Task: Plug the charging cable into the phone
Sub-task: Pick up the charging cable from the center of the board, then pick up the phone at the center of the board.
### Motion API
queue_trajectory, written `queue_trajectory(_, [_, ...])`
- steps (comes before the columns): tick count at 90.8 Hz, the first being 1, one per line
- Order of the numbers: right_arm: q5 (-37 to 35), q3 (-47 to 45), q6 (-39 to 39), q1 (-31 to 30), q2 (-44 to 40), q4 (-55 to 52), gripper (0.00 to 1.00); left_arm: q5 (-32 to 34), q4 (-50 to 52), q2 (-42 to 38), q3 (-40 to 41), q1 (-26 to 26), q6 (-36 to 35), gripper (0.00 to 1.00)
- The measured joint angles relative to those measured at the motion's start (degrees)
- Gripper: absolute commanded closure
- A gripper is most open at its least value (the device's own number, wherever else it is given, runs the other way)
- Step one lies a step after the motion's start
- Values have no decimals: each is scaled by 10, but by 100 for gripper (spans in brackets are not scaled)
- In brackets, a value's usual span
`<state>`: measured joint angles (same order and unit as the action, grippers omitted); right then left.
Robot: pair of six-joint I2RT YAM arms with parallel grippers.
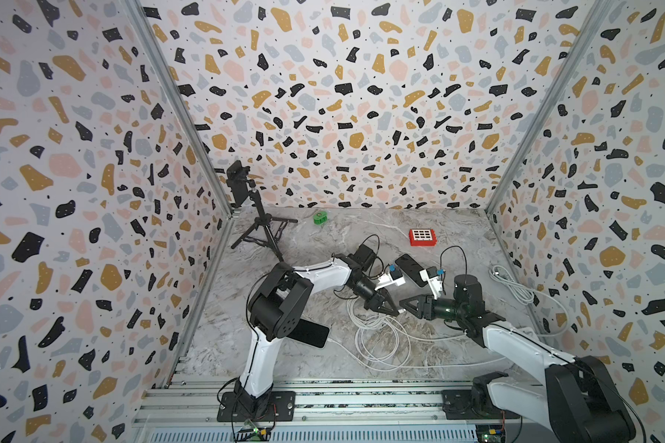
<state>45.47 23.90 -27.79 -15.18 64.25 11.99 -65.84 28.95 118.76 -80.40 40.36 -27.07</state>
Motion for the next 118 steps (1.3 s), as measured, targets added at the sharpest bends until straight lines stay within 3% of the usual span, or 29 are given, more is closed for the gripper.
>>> queue_trajectory(18, [-214, 114, 77, 0, 4, -168, 15, 67, -29, -1, 28, -2, 35, 100])
queue_trajectory(29, [-337, 197, 142, 0, 89, -243, 1, 93, -38, -9, 28, -3, 52, 100])
queue_trajectory(44, [-431, 295, 220, 0, 241, -296, 0, 120, -63, -20, 31, -6, 91, 100])
queue_trajectory(60, [-444, 394, 289, 0, 365, -323, 0, 134, -95, -20, 48, -11, 132, 100])
queue_trajectory(94, [-416, 570, 360, 0, 516, -365, 0, 144, -124, -20, 52, -14, 169, 100])
queue_trajectory(118, [-396, 588, 362, 1, 525, -395, 1, 144, -153, -20, 64, -25, 202, 100])
